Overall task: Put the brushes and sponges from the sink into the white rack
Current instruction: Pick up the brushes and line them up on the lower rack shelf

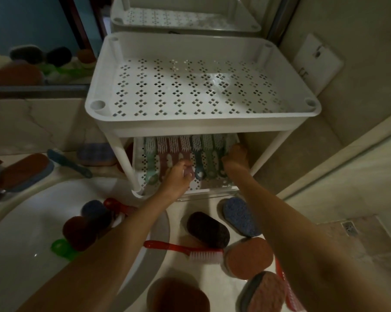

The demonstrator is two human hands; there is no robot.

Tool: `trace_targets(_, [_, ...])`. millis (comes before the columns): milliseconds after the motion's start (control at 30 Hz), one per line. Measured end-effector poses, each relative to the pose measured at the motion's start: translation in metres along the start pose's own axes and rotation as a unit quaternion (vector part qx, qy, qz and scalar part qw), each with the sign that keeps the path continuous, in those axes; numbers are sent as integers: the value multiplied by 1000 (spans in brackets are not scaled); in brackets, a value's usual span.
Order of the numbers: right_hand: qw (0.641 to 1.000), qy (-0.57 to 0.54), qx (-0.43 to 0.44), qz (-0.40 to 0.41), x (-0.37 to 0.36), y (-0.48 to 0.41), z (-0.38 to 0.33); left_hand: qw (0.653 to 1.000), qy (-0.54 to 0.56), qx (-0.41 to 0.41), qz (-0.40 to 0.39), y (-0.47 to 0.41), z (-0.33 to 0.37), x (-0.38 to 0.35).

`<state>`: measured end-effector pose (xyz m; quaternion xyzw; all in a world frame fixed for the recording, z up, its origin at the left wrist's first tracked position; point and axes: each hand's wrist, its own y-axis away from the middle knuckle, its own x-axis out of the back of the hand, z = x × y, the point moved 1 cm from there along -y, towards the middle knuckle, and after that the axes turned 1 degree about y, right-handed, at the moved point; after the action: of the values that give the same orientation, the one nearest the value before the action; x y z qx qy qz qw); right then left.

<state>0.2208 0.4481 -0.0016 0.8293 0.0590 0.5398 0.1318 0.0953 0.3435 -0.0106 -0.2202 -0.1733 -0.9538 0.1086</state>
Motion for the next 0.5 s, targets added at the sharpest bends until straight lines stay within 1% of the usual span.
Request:
trace_targets(167, [998,49,28,-1,-5,-4,3,999,-33,-4,0,-1,2,1])
trace_targets(500, [989,135,57,10,-13,-3,2,994,-95,23,-57,0,7,2])
